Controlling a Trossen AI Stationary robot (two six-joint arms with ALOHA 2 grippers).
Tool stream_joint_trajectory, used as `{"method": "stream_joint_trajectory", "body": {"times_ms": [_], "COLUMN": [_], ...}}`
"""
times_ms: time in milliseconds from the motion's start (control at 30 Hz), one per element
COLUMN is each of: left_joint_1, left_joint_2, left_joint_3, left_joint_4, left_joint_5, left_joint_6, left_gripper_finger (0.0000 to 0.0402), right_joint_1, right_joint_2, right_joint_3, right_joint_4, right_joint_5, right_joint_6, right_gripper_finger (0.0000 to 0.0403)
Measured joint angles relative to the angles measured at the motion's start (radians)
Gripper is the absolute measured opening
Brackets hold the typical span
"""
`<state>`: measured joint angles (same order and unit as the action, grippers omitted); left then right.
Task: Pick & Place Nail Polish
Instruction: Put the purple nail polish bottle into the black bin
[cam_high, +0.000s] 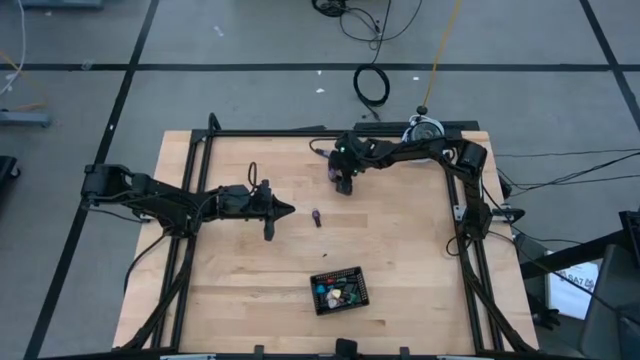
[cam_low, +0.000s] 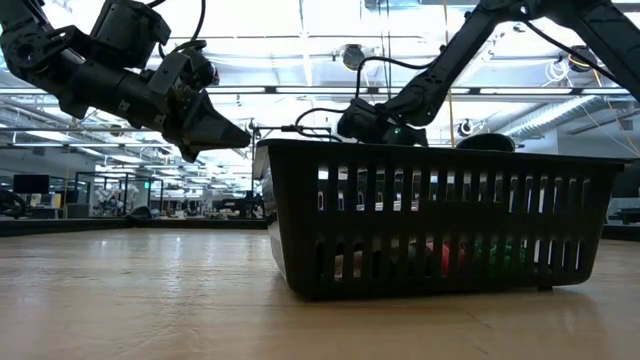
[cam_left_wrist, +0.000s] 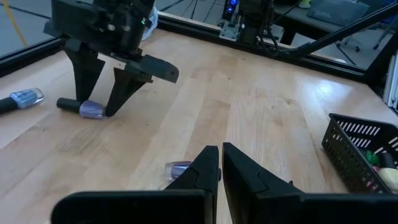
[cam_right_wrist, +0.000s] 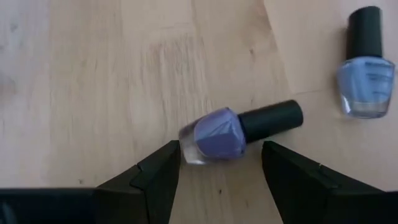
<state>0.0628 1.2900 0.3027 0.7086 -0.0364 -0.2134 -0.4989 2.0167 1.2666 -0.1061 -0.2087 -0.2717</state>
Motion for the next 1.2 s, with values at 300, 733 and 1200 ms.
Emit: {"method": "stream_joint_trajectory", "body": {"times_ms": [300, 733, 1200], "left_joint_1": [0.0, 0.0, 0.0], "left_joint_2": [0.0, 0.0, 0.0], "left_joint_3": [0.0, 0.0, 0.0], "left_joint_4": [-0.001, -0.002, -0.002], "left_joint_5": [0.0, 0.0, 0.0], "left_joint_6": [0.0, 0.0, 0.0], "left_gripper_finger": [0.0019, 0.0019, 0.0019], "right_joint_1": [0.037, 0.05, 0.052], "right_joint_2": [0.0, 0.0, 0.01], "right_joint_3": [-0.001, -0.001, 0.001], "right_joint_4": [0.025, 0.06, 0.011], "right_joint_5": [0.057, 0.101, 0.111], "right_joint_6": [0.189, 0.233, 0.154], "right_gripper_finger": [0.0214, 0.0214, 0.0162]}}
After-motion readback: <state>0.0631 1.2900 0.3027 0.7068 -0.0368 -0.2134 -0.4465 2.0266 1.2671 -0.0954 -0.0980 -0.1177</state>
